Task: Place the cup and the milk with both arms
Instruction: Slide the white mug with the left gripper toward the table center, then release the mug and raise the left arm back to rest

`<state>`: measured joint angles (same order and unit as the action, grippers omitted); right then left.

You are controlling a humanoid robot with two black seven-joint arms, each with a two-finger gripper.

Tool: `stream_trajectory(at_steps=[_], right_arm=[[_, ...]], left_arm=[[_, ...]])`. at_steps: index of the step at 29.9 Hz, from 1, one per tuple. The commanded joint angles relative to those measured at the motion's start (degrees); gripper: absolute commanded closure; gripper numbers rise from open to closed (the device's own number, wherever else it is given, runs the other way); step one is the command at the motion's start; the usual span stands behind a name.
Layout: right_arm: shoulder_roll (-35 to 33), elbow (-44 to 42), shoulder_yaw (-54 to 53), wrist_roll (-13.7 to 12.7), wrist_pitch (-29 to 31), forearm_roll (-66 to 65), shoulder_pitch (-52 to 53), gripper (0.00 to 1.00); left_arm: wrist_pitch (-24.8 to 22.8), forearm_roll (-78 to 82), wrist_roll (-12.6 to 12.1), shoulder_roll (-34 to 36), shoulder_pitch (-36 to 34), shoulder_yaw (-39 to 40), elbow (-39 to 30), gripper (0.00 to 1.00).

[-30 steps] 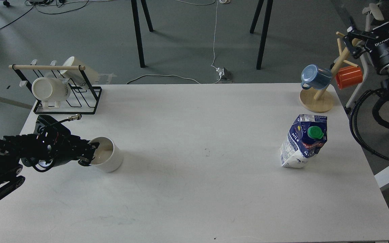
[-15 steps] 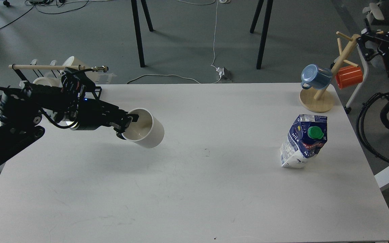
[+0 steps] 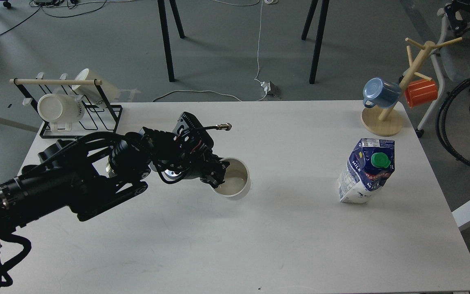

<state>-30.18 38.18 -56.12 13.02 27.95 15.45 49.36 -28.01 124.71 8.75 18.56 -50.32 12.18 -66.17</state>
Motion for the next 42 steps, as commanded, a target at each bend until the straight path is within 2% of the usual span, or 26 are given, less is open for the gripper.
stream_trajectory(at_steps=[1, 6, 9, 13, 17, 21, 23, 26, 30, 34, 37, 42], right_arm=[[1.0, 0.3, 0.1, 0.1, -0.2, 0.0, 0.6, 0.01], [1.0, 0.4, 0.2, 0.1, -0.2, 0.0, 0.3, 0.01], [1.0, 0.5, 0.2, 0.1, -0.2, 0.0, 0.3, 0.01], [1.0, 0.5, 0.2, 0.1, -0.1, 0.1, 0.3, 0.01], [0.1, 3.7, 0.2, 0.1, 0.1, 0.0, -0.7, 0.01], [-2.0, 12.1, 0.0, 0.2, 0.1, -0.2, -5.1, 0.01], [-3.8, 16.5, -0.1, 0.4, 0.1, -0.2, -7.2, 0.01], [-5.4, 21.7, -1.4, 0.8, 0.1, -0.1, -11.8, 0.01], [-6.6, 24.9, -7.1, 0.9, 0.1, 0.5, -18.8, 0.01], [-6.0, 25.3, -14.0, 0.5, 0.1, 1.1, -28.0, 0.01], [-6.0, 25.8, -15.1, 0.5, 0.1, 1.8, -35.4, 0.01], [-6.1, 28.0, -15.7, 0.8, 0.1, 3.3, -45.5, 0.01]], left_arm=[[0.0, 0.3, -0.4, -2.6, 0.8, -1.9, 0.2, 0.97], [0.0, 0.3, -0.4, -3.8, 1.3, -2.1, 0.3, 0.94], [0.0, 0.3, -0.5, -3.9, 1.5, -1.6, 0.7, 0.87], [0.0, 0.1, -0.2, -5.1, 1.6, -1.6, 1.8, 0.52], [0.1, -0.4, 0.2, -4.8, 1.7, -1.3, 1.7, 0.29], [3.1, -5.7, 0.1, -4.1, 2.3, 3.3, 1.7, 0.07], [4.2, -11.7, 0.2, -3.2, 3.5, 7.7, 1.4, 0.03], [4.5, -24.7, 0.4, -0.9, 4.7, 16.2, 1.1, 0.01], [4.5, -41.6, 0.7, 1.6, 4.8, 25.4, 1.7, 0.01], [5.9, -53.3, 0.7, 5.1, 4.8, 30.4, 3.3, 0.01], [7.9, -66.5, 0.6, 5.7, 5.0, 35.0, 7.8, 0.01], [8.1, -92.8, 0.7, 5.4, 4.6, 39.9, 18.3, 0.01]])
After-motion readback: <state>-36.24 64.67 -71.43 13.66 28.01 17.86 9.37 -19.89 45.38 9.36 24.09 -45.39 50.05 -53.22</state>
